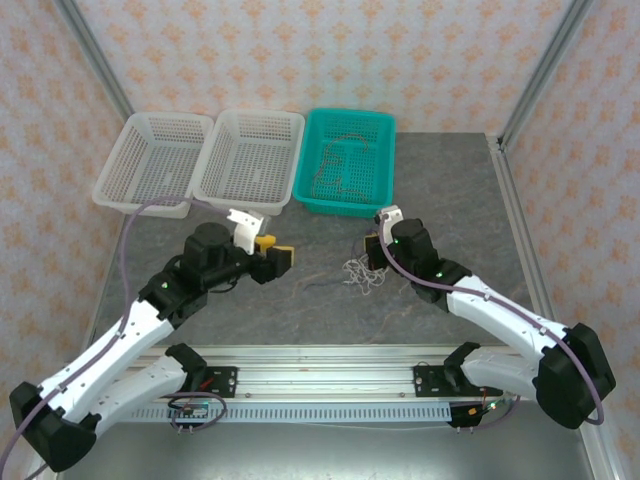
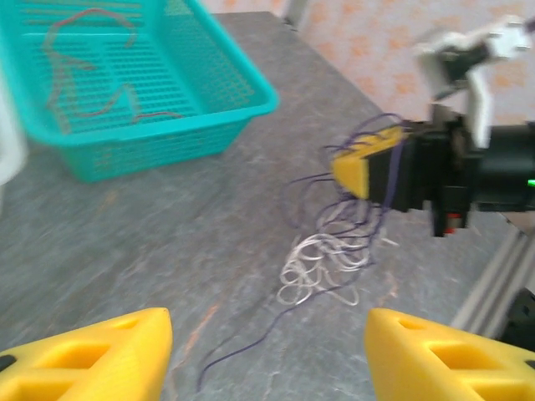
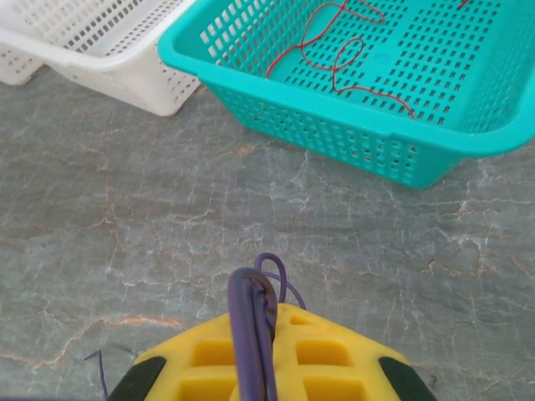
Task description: Untangle the cables
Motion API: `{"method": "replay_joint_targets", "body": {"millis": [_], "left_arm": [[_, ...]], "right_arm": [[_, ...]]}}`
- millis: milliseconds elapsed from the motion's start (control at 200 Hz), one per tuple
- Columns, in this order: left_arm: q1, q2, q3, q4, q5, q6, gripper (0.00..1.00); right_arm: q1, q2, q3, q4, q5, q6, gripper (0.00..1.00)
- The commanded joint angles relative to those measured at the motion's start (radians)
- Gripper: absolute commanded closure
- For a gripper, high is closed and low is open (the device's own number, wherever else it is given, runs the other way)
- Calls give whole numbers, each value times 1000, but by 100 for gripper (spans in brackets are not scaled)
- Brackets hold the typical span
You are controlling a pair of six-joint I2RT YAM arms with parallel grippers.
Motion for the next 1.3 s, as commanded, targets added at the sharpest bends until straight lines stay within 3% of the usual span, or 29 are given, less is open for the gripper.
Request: {"method": "replay_joint_targets", "body": {"millis": [0,100,255,435,545,586,671,691,861,1046,1196,1296], "left_arm": [[-94,103,55,107,90,72,37],[-169,236,108,220,146,78,37],[-206,465,227,205,167,101,37],[-206,581,267,277,61,75,37],[-207,637,278,295,6,82,42],[-206,659,282,304,6,83,55],[-206,701,288,332,6,64,100],[-206,705,285,344,7,53,100],[-206,620,232,462,0,-34,100],[-207,454,266,388,10,-76,100],[-206,291,273,304,-72,-56,100],[-203,206,300,200,-170,-27,100]], "right_arm": [[0,0,32,-21,-23,-24,100],[0,-2,32,-29,-17,-14,100],[0,-8,29,-36,-37,2,100],[0,-15,23,-36,-54,24,100],[1,-22,12,-23,-64,39,100],[0,-22,10,-21,-65,43,100],[0,-19,3,-12,-59,45,100],[1,-19,0,-10,-54,47,99],[1,0,-32,4,84,112,86],[-7,118,-55,-37,348,255,75],[-37,210,-40,-73,362,329,70],[-74,247,-47,-65,333,374,74]]}}
